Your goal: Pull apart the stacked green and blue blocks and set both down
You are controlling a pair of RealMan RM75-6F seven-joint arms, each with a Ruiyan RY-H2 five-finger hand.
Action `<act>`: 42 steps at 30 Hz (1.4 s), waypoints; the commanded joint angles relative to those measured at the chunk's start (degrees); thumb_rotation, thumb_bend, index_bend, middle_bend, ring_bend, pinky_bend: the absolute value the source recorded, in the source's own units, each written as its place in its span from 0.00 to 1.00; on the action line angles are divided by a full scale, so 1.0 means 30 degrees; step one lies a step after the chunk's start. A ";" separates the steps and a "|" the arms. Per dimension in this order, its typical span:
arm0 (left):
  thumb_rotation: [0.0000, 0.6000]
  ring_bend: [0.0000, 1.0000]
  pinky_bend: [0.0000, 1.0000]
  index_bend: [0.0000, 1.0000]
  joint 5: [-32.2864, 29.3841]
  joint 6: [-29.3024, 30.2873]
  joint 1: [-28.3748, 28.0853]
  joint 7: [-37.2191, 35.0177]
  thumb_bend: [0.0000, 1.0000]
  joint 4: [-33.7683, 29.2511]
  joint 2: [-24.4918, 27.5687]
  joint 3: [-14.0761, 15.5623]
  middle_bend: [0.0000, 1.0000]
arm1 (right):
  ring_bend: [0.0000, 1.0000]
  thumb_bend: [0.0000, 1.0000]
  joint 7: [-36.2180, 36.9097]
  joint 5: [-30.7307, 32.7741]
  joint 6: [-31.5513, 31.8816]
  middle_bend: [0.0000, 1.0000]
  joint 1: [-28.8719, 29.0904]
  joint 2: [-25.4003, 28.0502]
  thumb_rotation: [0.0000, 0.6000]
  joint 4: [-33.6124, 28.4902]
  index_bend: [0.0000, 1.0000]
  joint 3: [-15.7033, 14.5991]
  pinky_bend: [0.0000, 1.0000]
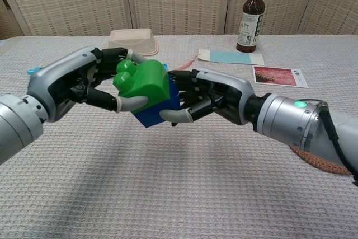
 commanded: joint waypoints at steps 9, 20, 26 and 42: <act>1.00 0.30 0.00 0.73 0.0104 0.0066 -0.0071 -0.0096 0.35 -0.0114 -0.0043 -0.0048 0.81 | 0.55 0.41 -0.1259 0.0409 0.0265 0.63 -0.0293 -0.0449 1.00 0.0144 0.81 0.0303 0.60; 1.00 0.30 0.00 0.73 0.0523 0.0170 -0.0403 -0.0333 0.35 -0.0884 0.0019 -0.0495 0.81 | 0.56 0.41 -0.1791 0.0660 -0.0064 0.64 -0.0469 -0.0827 1.00 0.0897 0.83 0.0281 0.61; 1.00 0.30 0.00 0.73 0.0898 0.0542 -0.0541 -0.0513 0.35 -0.1121 0.0205 -0.0943 0.81 | 0.56 0.41 -0.2108 0.0595 -0.0070 0.64 -0.0669 -0.0728 1.00 0.1094 0.83 0.0121 0.61; 1.00 0.30 0.00 0.74 0.3103 0.2339 0.1002 -0.1997 0.35 0.3997 0.0157 0.1679 0.81 | 0.56 0.41 -0.8365 0.0598 0.0762 0.64 -0.2075 0.4059 1.00 -0.1431 0.83 -0.0976 0.61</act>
